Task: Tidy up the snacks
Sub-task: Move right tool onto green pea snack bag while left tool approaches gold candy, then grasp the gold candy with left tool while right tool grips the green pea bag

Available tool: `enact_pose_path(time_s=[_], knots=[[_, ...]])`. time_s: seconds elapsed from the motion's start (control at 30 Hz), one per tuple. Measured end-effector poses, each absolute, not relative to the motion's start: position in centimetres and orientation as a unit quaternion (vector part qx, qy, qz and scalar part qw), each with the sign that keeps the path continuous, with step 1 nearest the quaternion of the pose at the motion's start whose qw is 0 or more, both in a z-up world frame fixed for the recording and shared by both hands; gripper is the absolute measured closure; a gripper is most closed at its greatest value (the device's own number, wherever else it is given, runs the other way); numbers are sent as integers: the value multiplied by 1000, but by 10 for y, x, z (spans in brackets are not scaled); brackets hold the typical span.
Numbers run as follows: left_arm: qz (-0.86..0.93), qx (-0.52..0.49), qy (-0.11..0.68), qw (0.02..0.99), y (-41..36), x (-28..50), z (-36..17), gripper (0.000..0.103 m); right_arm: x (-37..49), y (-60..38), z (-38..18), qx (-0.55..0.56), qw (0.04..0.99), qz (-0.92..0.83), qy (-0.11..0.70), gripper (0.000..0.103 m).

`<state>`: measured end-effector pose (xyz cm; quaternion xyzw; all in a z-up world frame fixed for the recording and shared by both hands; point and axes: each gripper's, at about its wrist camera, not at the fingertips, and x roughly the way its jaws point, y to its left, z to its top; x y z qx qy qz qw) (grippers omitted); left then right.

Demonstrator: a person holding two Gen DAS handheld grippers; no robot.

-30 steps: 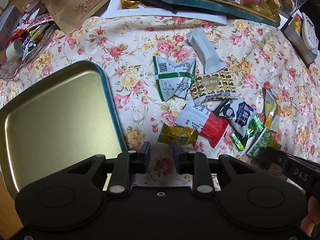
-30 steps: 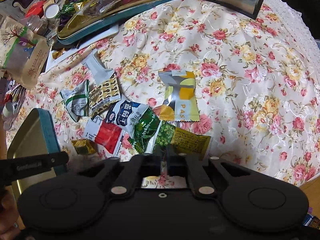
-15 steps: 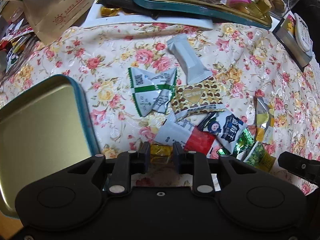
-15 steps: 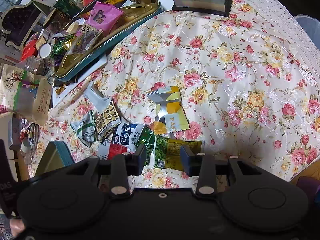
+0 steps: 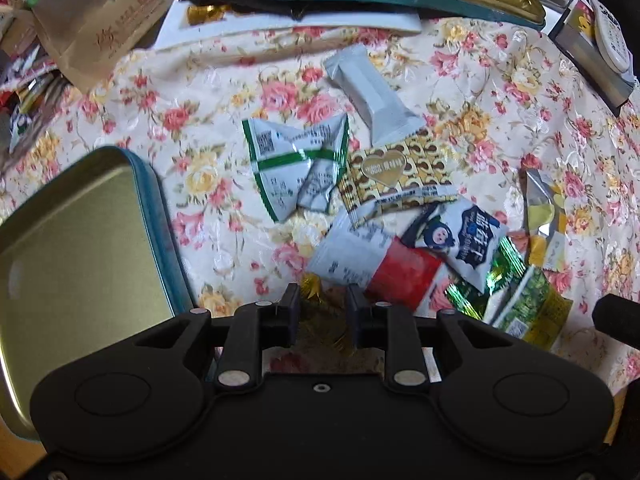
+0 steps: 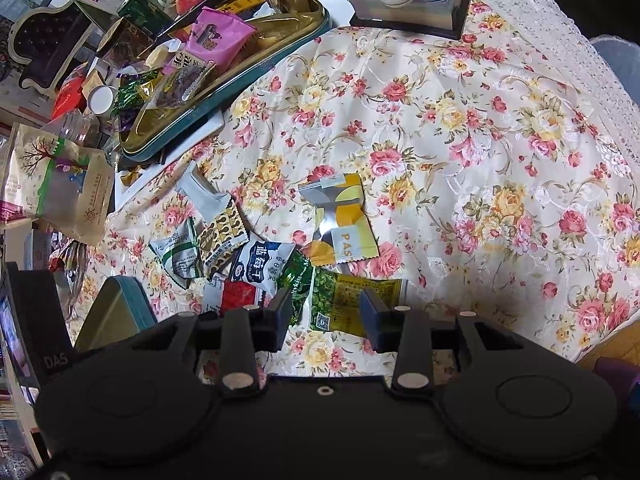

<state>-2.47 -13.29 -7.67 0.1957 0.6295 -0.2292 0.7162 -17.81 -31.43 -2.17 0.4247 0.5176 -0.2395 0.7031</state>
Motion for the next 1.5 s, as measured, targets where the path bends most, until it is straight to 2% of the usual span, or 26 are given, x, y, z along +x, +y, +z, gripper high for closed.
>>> enact_pose_path(time_s=[0.57, 0.73, 0.9, 1.07, 1.33, 1.5], knots=[[-227, 205, 653, 693, -122, -26, -81, 68, -172, -308, -24, 417, 703, -235, 526, 62], [-213, 164, 671, 691, -110, -27, -78, 68, -173, -310, -23, 420, 704, -236, 522, 62], [-213, 118, 653, 717, -93, -26, -53, 68, -171, -307, -19, 417, 710, -229, 520, 62], [-191, 63, 688, 697, -76, -34, -55, 68, -169, -304, -17, 417, 712, -224, 519, 62], [-167, 81, 699, 690, -83, -45, -74, 69, -165, -296, -19, 387, 726, -214, 526, 61], [-172, 79, 688, 700, -91, -35, -76, 68, -169, -297, -30, 361, 740, -178, 539, 56]])
